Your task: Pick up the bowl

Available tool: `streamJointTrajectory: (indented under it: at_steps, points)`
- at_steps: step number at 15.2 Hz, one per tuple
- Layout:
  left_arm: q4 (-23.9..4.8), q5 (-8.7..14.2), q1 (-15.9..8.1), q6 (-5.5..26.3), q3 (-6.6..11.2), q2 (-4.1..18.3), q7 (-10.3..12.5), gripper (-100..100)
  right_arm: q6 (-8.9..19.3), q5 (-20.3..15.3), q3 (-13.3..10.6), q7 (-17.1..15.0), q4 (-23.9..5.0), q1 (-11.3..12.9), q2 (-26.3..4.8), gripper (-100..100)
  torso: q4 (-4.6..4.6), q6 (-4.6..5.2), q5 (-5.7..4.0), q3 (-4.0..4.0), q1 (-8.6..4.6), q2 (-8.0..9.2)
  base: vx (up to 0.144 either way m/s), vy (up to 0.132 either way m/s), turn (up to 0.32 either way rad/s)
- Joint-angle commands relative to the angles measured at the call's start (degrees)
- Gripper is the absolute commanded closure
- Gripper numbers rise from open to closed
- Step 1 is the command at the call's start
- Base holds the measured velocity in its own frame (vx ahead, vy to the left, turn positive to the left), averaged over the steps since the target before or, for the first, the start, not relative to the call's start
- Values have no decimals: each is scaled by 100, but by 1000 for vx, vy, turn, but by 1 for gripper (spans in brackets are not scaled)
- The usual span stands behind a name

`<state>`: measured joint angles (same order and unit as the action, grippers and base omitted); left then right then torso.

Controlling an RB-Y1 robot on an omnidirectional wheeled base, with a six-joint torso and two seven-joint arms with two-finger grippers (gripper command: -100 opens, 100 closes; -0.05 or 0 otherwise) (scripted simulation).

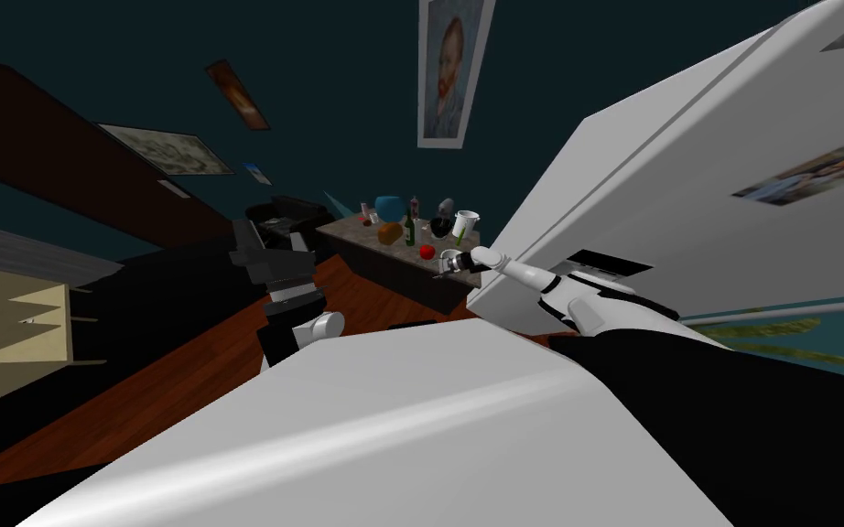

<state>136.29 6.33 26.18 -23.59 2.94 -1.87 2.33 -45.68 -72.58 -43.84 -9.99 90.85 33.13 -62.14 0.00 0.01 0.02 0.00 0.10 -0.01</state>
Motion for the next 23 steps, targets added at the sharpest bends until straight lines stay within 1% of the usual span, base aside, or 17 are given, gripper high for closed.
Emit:
streamJointTrajectory:
  at_steps: [1, 2, 3, 5, 6, 7, 8, 9, 10, 11, 12, 13, 15, 16, 20, 21, 23]
  points:
    - [0, 0, 0, 0, 0, 0, 0, 0, -54, -286, -206, -23, -159, 227, -198, -100, 0, 0, 0, 0, 0, 0, -2, 25, -11]
    - [0, 0, 0, 0, 0, 0, 0, 0, -54, -367, -206, -23, -159, 227, -198, -100, 1, 1, 0, 1, -1, 1, -1, 25, -18]
    - [0, 0, 0, 0, 0, 0, 0, 0, -105, -509, -377, -26, -314, 405, -341, -100, 0, 0, 0, 0, -1, 0, 2, 32, -12]
    - [0, 0, 0, 0, 0, 0, 0, 0, -105, -633, -377, -26, -314, 405, -341, -100, 0, 0, 0, 0, 1, 0, 1, 26, -14]
    - [0, 0, 0, 0, 0, 0, 0, 0, -155, -855, -543, -30, -461, 568, -472, -100, 0, -1, 0, 0, 0, 0, -1, 24, -4]
    - [0, 0, 0, 0, 0, 0, 0, 0, -155, -883, -543, -30, -461, 568, -472, -100, 0, 0, 0, 0, -1, 0, -3, 23, -11]
    - [0, 0, 0, 0, 0, 0, 0, 0, -203, -1081, -704, -33, -598, 714, -591, -100, 0, -1, 0, 0, -1, 0, -2, 26, -10]
    - [0, 0, 0, 0, 0, 0, 0, 0, -203, -1118, -704, -33, -598, 714, -591, -100, 0, 0, 0, 0, -1, 0, -3, 31, -9]
    - [0, 0, 0, 0, 0, 0, 0, 0, -251, -1317, -859, -37, -724, 841, -696, -100, 0, 0, 0, 1, 0, 1, -5, 39, -15]
    - [0, 0, 0, 0, 0, 0, 0, 0, -251, -1334, -859, -37, -724, 841, -696, -100, 1, 0, 1, 1, 2, 2, -3, 36, -14]
    - [0, 0, 0, 0, 0, 0, 0, 0, -297, -1530, -1007, -40, -840, 950, -788, -100, 1, 0, 1, 1, 3, 2, -4, 34, -4]
    - [0, 0, 0, 0, 0, 0, 0, 0, -297, -1531, -1007, -40, -840, 950, -788, -100, 1, 1, 1, 2, 2, 2, -2, 31, -10]
    - [0, 0, 0, 0, 0, 0, 0, 0, -380, -1843, -1272, -46, -1034, 1114, -932, -100, 1, 0, 1, 2, 2, 3, -7, 38, -5]
    - [0, 0, 0, 0, 0, 0, 0, 0, -380, -1862, -1272, -46, -1034, 1114, -932, -100, 1, 0, 1, 2, 4, 3, -4, 39, -9]
    - [0, 0, 0, 0, 0, 0, 0, 0, -486, -2235, -1600, -54, -1253, 1264, -1075, -100, 0, 0, 0, 1, 3, 3, -4, 35, -4]
    - [0, 0, 0, 0, 0, 0, 0, 0, -463, -2129, -1516, -21, -1232, 1230, -1039, -100, 0, 0, 0, 2, 3, 3, -5, 22, -4]
    - [0, 0, 0, 0, 0, 0, 0, 0, -253, -2206, -1564, 66, -1415, 1051, -895, -100, -1, -1, -2, -1, -3, -2, 32, 13, 25]
